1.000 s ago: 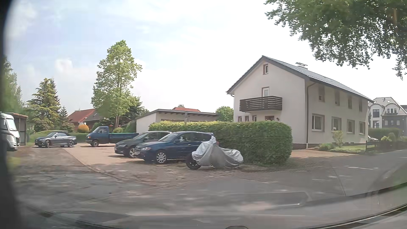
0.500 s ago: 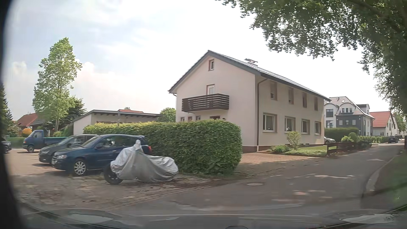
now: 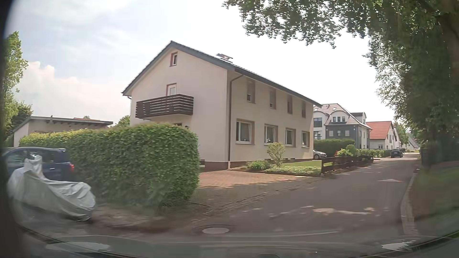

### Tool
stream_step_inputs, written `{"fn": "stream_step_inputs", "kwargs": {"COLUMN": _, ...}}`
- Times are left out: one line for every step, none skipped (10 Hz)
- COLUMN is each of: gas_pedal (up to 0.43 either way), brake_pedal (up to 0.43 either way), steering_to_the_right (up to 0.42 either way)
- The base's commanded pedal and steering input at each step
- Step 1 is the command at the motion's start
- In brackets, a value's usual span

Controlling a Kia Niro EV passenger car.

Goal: Follow the waypoints while adhering to traffic rules and regulations

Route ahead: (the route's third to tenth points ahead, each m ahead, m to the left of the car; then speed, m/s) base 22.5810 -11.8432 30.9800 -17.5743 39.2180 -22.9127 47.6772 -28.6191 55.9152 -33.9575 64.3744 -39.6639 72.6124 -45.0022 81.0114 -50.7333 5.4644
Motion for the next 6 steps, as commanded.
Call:
{"fn": "stream_step_inputs", "kwargs": {"gas_pedal": 0.177, "brake_pedal": 0.000, "steering_to_the_right": 0.326}}
{"fn": "stream_step_inputs", "kwargs": {"gas_pedal": 0.177, "brake_pedal": 0.000, "steering_to_the_right": 0.325}}
{"fn": "stream_step_inputs", "kwargs": {"gas_pedal": 0.177, "brake_pedal": 0.000, "steering_to_the_right": 0.325}}
{"fn": "stream_step_inputs", "kwargs": {"gas_pedal": 0.177, "brake_pedal": 0.000, "steering_to_the_right": 0.320}}
{"fn": "stream_step_inputs", "kwargs": {"gas_pedal": 0.177, "brake_pedal": 0.000, "steering_to_the_right": 0.310}}
{"fn": "stream_step_inputs", "kwargs": {"gas_pedal": 0.177, "brake_pedal": 0.000, "steering_to_the_right": 0.301}}
